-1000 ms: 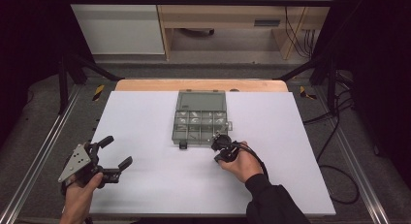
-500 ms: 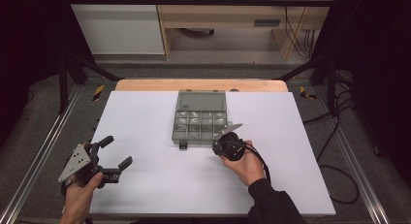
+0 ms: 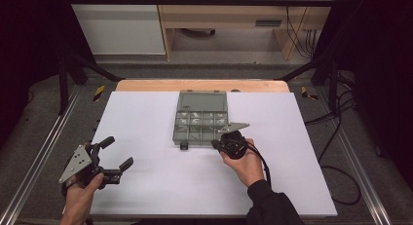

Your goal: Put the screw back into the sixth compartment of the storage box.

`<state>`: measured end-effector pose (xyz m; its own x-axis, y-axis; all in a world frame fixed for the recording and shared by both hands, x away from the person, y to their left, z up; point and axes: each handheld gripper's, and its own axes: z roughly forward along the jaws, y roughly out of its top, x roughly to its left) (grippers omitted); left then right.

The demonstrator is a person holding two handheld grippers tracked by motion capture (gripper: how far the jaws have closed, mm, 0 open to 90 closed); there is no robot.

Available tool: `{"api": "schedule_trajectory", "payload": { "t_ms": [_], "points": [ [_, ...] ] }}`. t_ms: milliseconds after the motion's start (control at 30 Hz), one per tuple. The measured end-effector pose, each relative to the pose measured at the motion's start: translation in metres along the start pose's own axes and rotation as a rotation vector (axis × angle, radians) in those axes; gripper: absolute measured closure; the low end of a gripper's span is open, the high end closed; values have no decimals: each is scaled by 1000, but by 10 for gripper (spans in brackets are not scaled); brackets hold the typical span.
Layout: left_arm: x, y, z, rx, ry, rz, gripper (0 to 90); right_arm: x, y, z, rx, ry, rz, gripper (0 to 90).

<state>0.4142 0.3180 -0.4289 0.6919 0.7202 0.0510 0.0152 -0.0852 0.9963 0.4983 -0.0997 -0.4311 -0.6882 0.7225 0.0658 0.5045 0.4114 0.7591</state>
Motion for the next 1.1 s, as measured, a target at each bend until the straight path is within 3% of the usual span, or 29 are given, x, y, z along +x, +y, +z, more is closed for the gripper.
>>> {"api": "schedule_trajectory", "payload": {
  "t_ms": [467,1100],
  "points": [
    [0,0,0,-3,-1,1,11,7,16,6,-113,14,-14,877],
    [1,1,-1,-15,-3,-1,11,8,29,22,-179,-4,33,877]
  ]
}}
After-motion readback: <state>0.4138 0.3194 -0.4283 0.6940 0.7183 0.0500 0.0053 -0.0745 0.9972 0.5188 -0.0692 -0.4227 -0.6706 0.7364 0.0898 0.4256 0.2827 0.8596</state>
